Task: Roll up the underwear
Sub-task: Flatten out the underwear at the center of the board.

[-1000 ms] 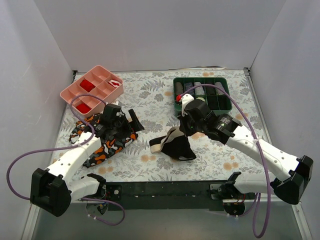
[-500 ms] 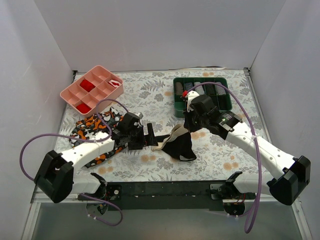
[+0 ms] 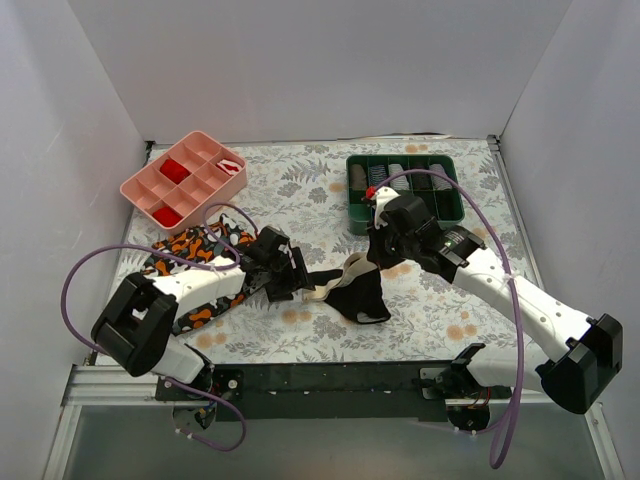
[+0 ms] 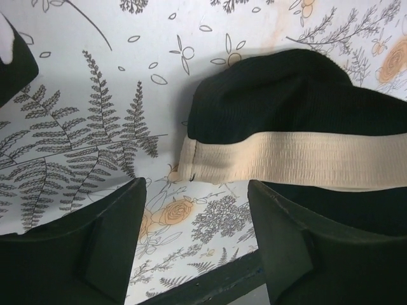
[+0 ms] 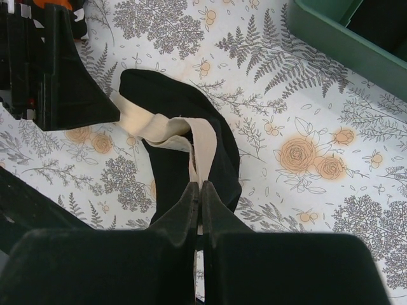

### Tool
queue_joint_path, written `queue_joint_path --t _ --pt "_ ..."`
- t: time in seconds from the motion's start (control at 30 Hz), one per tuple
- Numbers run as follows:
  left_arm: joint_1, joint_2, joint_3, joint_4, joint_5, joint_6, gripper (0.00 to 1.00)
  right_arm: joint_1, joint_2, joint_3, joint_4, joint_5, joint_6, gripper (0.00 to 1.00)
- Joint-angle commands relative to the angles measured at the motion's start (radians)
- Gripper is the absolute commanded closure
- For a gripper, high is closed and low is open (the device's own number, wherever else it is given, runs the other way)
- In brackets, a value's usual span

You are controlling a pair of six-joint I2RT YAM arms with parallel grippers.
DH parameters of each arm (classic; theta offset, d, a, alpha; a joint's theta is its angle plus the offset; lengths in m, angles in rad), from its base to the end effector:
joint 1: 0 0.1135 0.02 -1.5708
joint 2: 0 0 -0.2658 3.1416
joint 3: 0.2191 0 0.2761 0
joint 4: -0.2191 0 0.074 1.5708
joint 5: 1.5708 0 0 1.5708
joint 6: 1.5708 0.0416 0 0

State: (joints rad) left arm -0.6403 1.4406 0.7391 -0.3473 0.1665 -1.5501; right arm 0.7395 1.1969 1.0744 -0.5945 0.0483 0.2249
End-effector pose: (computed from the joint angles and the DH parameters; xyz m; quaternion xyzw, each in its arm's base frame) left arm 0.2264 -0.1773 0.1493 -0.4037 0.8743 -0.2654 0.0463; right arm 0.2118 0.1905 0.3116 -0.2219 0.8826 0.1725 0.3769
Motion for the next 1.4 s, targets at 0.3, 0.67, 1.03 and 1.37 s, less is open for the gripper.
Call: queue_joint_path --t 0.3,0.67,1.03,1.37 --pt "-0.005 0.006 -0.090 0.182 -0.047 -0.070 0.57 -0.011 -0.034 -0.007 0.044 -0.028 -0.006 0.99" --pt "-0.007 0.049 -0.147 0.332 -0.059 -0.077 0.62 -0.014 -0.037 -0.013 0.041 -0.042 -0.001 0.99" --pt "-0.010 -0.003 -0.124 0.314 -0.078 -0.082 1.00 -0.014 -0.054 -0.016 0.036 -0.042 0.007 0.99" --pt "-0.012 -0.245 0.046 0.065 -0.097 -0.016 1.00 -0.014 -0.163 -0.004 -0.008 -0.208 -0.022 0.99"
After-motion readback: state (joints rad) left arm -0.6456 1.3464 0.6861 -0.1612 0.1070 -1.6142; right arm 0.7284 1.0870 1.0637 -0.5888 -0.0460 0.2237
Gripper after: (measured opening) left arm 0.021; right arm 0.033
